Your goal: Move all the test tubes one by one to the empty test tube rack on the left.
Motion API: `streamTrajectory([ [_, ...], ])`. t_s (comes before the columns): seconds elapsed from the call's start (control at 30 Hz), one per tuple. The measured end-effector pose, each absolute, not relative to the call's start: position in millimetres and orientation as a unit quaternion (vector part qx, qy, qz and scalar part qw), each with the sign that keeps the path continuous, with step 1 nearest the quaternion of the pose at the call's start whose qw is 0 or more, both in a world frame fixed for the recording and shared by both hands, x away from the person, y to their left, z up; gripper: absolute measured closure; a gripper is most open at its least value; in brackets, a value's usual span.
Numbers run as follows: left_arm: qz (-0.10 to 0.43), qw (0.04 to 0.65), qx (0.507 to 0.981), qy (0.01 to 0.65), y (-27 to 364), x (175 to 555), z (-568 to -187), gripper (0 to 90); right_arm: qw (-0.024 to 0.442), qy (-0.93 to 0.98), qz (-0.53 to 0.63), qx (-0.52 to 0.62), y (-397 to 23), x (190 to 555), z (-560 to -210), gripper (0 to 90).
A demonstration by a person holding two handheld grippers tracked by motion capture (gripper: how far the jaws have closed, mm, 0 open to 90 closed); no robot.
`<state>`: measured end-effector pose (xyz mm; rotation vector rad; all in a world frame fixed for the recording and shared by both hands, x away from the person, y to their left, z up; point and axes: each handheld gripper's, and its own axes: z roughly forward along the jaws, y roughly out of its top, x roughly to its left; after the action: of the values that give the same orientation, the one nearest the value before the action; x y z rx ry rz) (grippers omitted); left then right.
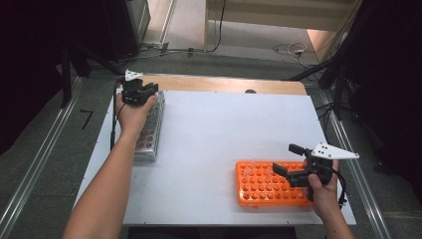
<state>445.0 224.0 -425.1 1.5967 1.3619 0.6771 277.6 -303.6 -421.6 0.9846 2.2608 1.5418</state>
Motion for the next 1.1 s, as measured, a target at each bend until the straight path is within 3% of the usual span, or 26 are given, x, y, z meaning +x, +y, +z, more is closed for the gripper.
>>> streamTrajectory([
  [0.3,0.254,0.464,0.642,0.555,227.8,441.7,-420.8,65.4,0.116,0.773,0.526,0.336,-303.3,278.2,-422.7,0.0],
  [0.7,0.230,0.506,0.642,0.528,221.4,413.8,-406.5,40.4,0.117,0.776,0.522,0.335,-302.5,278.3,-423.1,0.0],
  [0.87,0.229,0.513,0.647,0.515,217.3,393.9,-401.1,26.0,0.116,0.776,0.521,0.336,-302.8,278.3,-423.6,0.0],
  [1.1,0.229,0.531,0.650,0.494,208.7,361.7,-394.4,14.7,0.116,0.778,0.519,0.334,-300.2,277.7,-423.8,0.0],
])
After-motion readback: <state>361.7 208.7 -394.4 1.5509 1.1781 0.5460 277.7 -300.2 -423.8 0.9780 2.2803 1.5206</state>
